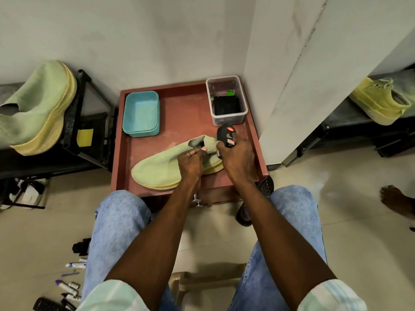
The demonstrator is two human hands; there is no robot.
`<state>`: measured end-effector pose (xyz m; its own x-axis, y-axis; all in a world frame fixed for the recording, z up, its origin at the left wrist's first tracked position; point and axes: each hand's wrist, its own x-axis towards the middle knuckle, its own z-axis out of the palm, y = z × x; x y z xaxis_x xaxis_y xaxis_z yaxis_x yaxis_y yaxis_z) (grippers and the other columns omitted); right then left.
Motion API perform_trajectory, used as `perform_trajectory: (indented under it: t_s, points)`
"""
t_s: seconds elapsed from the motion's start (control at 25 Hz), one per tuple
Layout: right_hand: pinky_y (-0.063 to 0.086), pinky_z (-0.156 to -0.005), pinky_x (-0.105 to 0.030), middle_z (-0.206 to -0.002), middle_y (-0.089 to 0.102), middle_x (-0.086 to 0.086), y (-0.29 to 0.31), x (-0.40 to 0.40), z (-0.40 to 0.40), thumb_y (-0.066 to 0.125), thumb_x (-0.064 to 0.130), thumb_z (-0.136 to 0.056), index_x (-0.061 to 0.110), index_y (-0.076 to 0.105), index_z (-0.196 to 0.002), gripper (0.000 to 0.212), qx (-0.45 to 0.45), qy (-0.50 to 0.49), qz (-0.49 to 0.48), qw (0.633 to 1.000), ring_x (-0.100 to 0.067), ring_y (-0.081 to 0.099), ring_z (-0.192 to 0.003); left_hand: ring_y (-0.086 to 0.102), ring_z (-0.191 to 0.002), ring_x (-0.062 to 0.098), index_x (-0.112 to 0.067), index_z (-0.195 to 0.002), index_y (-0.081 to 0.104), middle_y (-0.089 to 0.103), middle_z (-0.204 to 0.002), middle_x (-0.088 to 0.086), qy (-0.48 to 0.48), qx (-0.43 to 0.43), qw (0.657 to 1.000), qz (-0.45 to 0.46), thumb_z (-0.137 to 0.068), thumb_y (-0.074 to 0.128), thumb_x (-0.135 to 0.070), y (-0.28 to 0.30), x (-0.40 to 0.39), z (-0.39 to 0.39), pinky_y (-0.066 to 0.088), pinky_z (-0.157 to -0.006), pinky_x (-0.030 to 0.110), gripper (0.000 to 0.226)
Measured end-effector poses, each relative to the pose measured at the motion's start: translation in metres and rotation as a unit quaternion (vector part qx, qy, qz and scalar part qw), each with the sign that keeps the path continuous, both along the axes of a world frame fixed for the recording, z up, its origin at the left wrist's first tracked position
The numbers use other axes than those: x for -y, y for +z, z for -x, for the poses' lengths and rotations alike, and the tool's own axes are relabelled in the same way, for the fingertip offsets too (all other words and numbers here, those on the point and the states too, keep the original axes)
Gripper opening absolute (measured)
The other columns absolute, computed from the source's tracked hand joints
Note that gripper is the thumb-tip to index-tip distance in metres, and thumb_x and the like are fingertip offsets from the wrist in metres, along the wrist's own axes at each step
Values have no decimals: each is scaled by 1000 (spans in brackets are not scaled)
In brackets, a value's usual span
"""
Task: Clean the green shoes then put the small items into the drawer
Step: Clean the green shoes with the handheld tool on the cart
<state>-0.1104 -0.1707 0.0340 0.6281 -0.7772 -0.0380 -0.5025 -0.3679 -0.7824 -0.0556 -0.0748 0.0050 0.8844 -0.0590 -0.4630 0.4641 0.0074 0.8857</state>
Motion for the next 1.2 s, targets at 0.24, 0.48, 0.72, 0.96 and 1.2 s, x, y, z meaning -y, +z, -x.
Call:
perform_trajectory:
  t_s: [0.24, 0.48, 0.72, 0.96, 1.2]
  points:
    - [50, -77, -31, -100, 63, -1, 3, -20, -7, 63, 49, -80, 16, 66, -113, 47, 0, 27, 12, 1000, -18, 59, -90, 57, -56, 5, -15, -69, 72, 66, -57, -9, -23, 18, 1000, -12, -85, 68, -6, 0, -3, 4, 49, -59, 21, 19]
    - [51, -69, -27, -97, 64, 1, 7, -9, -8, 64, 49, -78, 18, 65, -110, 44, 18, -14, -22, 999, -15, 62, -84, 59, -64, 12, -16, -64, 74, 69, -65, 1, -10, -4, 1000, -7, -81, 73, -10, -3, -4, 4, 49, -68, 29, 18]
    - [53, -74, -30, -95, 70, -2, 0, 11, -6, 66, 44, -78, 17, 69, -106, 39, -18, -54, -54, 997, -22, 65, -87, 52, -57, 11, -19, -57, 68, 62, -53, -8, 10, 20, 999, -24, -81, 73, -7, 2, -1, 10, 43, -61, 24, 27]
    - [42, -65, -23, -91, 67, 0, 1, -4, 2, 65, 42, -80, 17, 69, -104, 35, -13, -13, -35, 999, -17, 62, -81, 53, -54, 6, -17, -58, 65, 61, -51, -11, 31, 2, 999, -14, -80, 72, -5, 2, 1, 7, 45, -61, 23, 26]
    - [50, -62, -20, -81, 69, 5, 13, 8, 4, 67, 39, -80, 18, 73, -97, 27, 39, 4, -84, 996, -8, 65, -73, 48, -51, 5, -16, -59, 65, 58, -54, -8, 27, 12, 999, -16, -80, 73, -7, -3, -2, 5, 43, -58, 23, 24]
